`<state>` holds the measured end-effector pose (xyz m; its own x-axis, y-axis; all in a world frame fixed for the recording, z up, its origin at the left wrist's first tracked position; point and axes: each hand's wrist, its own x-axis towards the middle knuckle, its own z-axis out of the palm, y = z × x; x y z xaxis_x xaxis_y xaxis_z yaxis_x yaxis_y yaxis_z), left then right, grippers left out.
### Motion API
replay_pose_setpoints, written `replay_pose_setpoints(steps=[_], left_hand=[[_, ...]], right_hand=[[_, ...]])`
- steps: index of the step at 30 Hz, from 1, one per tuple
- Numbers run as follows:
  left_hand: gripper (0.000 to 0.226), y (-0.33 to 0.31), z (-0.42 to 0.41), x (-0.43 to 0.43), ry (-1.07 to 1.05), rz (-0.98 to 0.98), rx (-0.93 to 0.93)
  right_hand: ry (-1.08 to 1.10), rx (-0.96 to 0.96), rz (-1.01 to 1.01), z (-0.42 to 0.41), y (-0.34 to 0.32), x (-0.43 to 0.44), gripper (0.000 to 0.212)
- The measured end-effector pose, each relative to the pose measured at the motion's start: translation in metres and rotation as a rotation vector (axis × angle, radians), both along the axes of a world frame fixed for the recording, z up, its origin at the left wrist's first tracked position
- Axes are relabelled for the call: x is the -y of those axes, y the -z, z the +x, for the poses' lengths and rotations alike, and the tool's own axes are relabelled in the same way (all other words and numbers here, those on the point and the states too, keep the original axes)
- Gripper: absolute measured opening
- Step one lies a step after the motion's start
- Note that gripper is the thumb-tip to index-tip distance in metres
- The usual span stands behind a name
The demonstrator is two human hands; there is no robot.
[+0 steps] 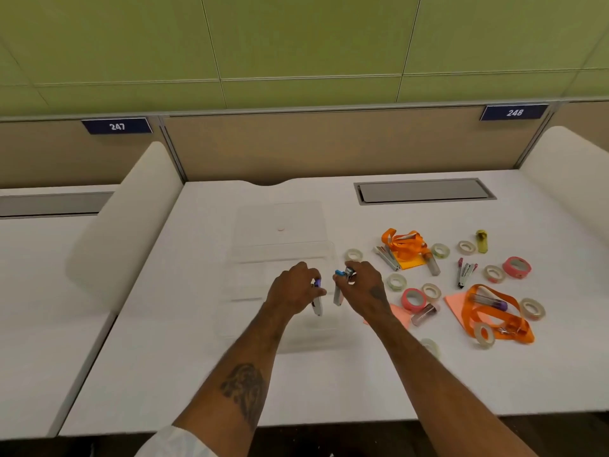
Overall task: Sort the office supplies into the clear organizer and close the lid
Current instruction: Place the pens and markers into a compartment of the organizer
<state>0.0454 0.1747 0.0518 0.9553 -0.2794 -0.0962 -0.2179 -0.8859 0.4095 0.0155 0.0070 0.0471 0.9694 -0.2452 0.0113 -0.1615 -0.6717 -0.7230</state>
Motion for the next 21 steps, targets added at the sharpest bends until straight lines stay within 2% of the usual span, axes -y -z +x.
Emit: replay_pose_setpoints(steps=[7, 13, 21], left_hand=[[0.035, 0.02, -0.01, 0.003, 0.02, 0.183, -0.012], [0.042, 0.025, -0.015, 0.004, 0.043, 0.312, 0.008], [0.051, 0.014, -0.013, -0.015, 0.033, 0.264, 0.114]], right_hand=[[-0.073, -0.063, -0.155, -0.003, 0.005, 0.0, 0.055], [-0.161, -0.114, -0.415, -0.006, 0.013, -0.008, 0.056], [-0.213, -0.105, -0.716, -0.008, 0.025, -0.013, 0.055]])
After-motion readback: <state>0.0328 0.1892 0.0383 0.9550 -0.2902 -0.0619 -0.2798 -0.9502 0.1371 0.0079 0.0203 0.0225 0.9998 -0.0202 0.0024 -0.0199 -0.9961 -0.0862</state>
